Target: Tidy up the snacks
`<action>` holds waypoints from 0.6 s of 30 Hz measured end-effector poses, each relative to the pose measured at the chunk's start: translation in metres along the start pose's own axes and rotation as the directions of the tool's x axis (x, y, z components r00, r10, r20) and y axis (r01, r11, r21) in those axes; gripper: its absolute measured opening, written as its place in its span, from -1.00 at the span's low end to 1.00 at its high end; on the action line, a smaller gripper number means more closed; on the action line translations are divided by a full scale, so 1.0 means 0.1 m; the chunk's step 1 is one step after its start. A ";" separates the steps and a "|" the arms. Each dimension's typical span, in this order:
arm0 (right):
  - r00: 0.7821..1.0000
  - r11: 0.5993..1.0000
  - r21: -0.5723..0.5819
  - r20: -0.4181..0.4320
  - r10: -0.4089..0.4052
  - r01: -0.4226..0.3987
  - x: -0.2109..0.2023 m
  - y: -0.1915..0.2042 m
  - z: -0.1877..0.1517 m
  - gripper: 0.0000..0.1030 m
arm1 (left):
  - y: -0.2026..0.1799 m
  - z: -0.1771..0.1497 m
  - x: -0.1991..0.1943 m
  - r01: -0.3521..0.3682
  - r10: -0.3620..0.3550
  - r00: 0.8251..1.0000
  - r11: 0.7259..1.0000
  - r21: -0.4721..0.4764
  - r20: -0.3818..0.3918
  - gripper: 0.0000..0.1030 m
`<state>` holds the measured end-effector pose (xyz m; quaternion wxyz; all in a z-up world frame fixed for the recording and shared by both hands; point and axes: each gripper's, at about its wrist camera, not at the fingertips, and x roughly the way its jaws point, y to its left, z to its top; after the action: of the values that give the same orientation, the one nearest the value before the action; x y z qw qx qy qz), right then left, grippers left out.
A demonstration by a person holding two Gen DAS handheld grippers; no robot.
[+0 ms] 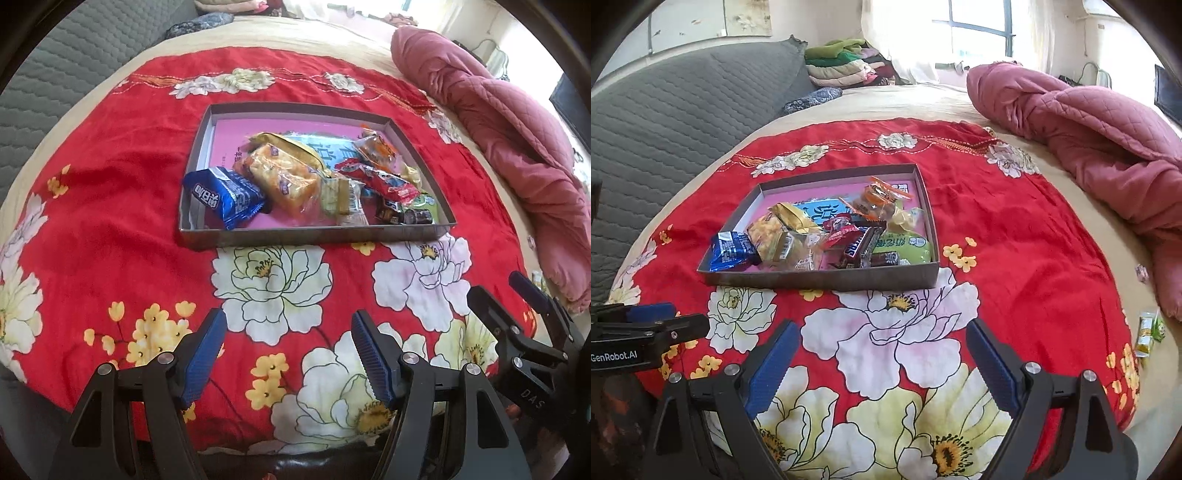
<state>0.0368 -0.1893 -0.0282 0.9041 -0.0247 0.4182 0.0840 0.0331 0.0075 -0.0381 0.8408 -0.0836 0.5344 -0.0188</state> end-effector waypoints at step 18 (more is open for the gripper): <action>1.000 1.000 -0.008 -0.003 -0.025 0.025 -0.01 0.01 -0.01 0.77 | 0.00 0.01 -0.08 -0.004 0.004 1.000 1.000 0.006 0.019 0.39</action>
<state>0.0351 -0.1882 -0.0281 0.9042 -0.0335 0.4191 0.0745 0.0305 0.0088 -0.0311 0.8463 -0.0803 0.5264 -0.0178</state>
